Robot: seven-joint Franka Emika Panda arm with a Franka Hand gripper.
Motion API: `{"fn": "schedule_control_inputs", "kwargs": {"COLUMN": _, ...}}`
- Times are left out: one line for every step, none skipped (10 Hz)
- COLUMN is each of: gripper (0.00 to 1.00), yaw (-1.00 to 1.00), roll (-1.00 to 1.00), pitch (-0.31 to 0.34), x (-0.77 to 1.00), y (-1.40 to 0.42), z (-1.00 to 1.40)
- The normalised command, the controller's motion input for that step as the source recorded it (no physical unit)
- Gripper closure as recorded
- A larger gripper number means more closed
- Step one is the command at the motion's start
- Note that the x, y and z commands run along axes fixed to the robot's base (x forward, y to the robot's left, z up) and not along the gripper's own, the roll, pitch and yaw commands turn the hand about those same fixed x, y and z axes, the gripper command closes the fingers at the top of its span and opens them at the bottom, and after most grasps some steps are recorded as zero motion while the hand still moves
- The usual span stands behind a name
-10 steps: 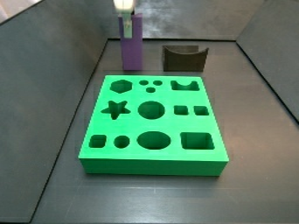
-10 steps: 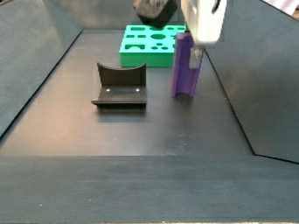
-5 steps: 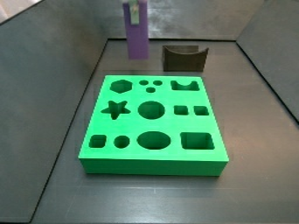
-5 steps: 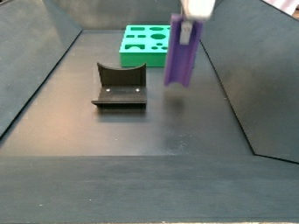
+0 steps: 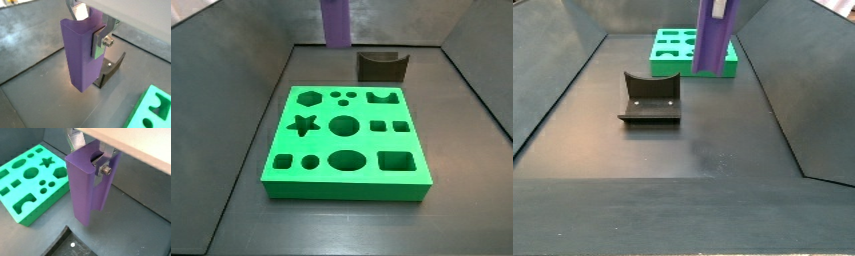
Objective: Pick up the arch object. Move up. Rotate the arch object. Move to above the board. Insert the arch object.
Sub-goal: Move to above the board.
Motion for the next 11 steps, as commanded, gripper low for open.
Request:
{"fn": "schedule_control_inputs", "kwargs": {"gripper": 1.00, "yaw": 0.00, "roll": -0.09, "pitch": 0.087, "x": 0.09, "y": -0.08, "z": 1.00}}
{"fn": "schedule_control_inputs", "kwargs": {"gripper": 1.00, "yaw": 0.00, "roll": -0.09, "pitch": 0.082, "x": 0.05, "y": -0.05, "z": 0.86}}
{"fn": "schedule_control_inputs", "kwargs": {"gripper": 1.00, "yaw": 0.00, "roll": -0.09, "pitch": 0.077, "x": 0.04, "y": -0.04, "z": 0.77}}
{"fn": "schedule_control_inputs", "kwargs": {"gripper": 1.00, "yaw": -0.01, "roll": -0.10, "pitch": 0.073, "x": 0.02, "y": -0.02, "z": 0.58}}
{"fn": "schedule_control_inputs", "kwargs": {"gripper": 1.00, "yaw": -0.01, "roll": -0.11, "pitch": 0.075, "x": 0.01, "y": -0.02, "z": 0.44}}
{"fn": "schedule_control_inputs", "kwargs": {"gripper": 1.00, "yaw": -0.02, "roll": -0.11, "pitch": 0.078, "x": 0.01, "y": -0.01, "z": 0.30}}
{"fn": "schedule_control_inputs", "kwargs": {"gripper": 1.00, "yaw": 1.00, "roll": 0.00, "pitch": 0.107, "x": 0.01, "y": -1.00, "z": 0.30}}
{"fn": "schedule_control_inputs", "kwargs": {"gripper": 1.00, "yaw": 1.00, "roll": 0.01, "pitch": 0.106, "x": 0.02, "y": -1.00, "z": 0.26}}
{"fn": "schedule_control_inputs", "kwargs": {"gripper": 1.00, "yaw": 1.00, "roll": 0.01, "pitch": 0.109, "x": 0.01, "y": -1.00, "z": 0.28}}
{"fn": "schedule_control_inputs", "kwargs": {"gripper": 1.00, "yaw": 1.00, "roll": 0.00, "pitch": 0.112, "x": 0.02, "y": -1.00, "z": 0.28}}
{"fn": "schedule_control_inputs", "kwargs": {"gripper": 1.00, "yaw": 1.00, "roll": 0.00, "pitch": 0.115, "x": 0.03, "y": -1.00, "z": 0.28}}
